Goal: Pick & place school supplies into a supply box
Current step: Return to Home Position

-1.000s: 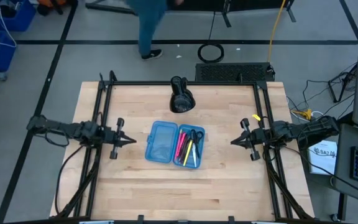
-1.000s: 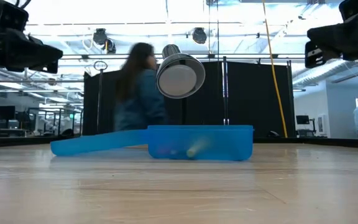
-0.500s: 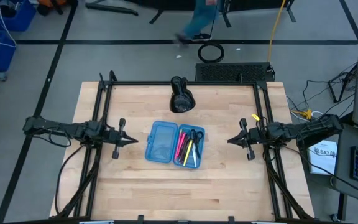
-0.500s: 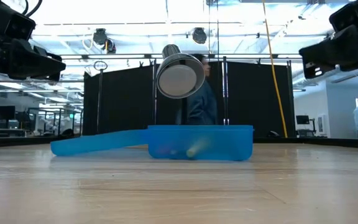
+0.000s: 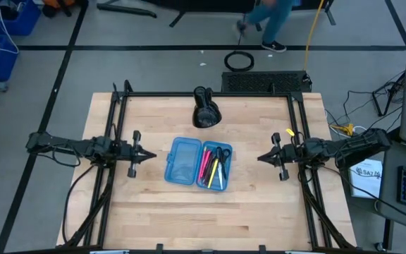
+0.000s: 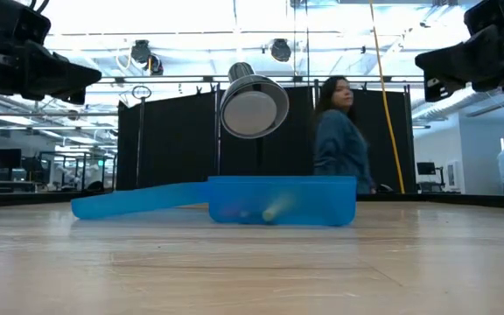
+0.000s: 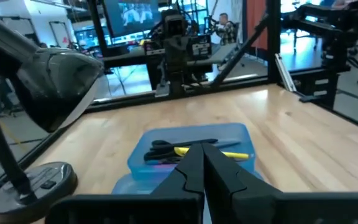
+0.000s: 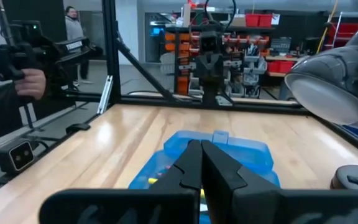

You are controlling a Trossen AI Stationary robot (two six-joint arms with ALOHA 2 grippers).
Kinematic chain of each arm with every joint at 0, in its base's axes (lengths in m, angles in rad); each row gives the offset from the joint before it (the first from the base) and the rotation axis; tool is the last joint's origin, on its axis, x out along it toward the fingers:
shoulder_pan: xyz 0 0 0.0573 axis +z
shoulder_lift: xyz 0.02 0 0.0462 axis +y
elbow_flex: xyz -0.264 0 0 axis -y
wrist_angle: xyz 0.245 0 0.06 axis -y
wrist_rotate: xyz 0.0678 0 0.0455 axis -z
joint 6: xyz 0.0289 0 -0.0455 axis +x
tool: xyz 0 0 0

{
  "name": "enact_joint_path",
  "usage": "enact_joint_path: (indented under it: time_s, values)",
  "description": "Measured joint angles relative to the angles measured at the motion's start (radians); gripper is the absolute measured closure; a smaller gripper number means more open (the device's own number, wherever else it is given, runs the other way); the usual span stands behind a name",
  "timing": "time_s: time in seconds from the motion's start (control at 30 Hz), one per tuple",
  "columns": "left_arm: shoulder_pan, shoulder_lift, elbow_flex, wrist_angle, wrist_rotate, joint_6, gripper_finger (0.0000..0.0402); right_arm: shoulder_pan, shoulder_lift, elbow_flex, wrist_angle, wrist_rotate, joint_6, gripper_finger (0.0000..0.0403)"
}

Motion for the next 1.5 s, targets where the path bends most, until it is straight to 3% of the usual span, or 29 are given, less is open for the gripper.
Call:
enact_joint_path:
  time_s: [0.43,0.7,1.5]
  values:
    - [0.0,0.0,0.0,-0.048,-0.051,-0.174,0.039,0.0,0.0,0.0,0.002,0.004,0.005,0.0403]
    - [0.0,0.0,0.0,-0.048,-0.051,-0.174,0.0361,0.0,0.0,0.0,0.002,0.004,0.005,0.0403]
    - [0.0,0.0,0.001,-0.046,-0.051,-0.176,0.036,0.0,0.0,0.0,0.002,0.004,0.005,0.0403]
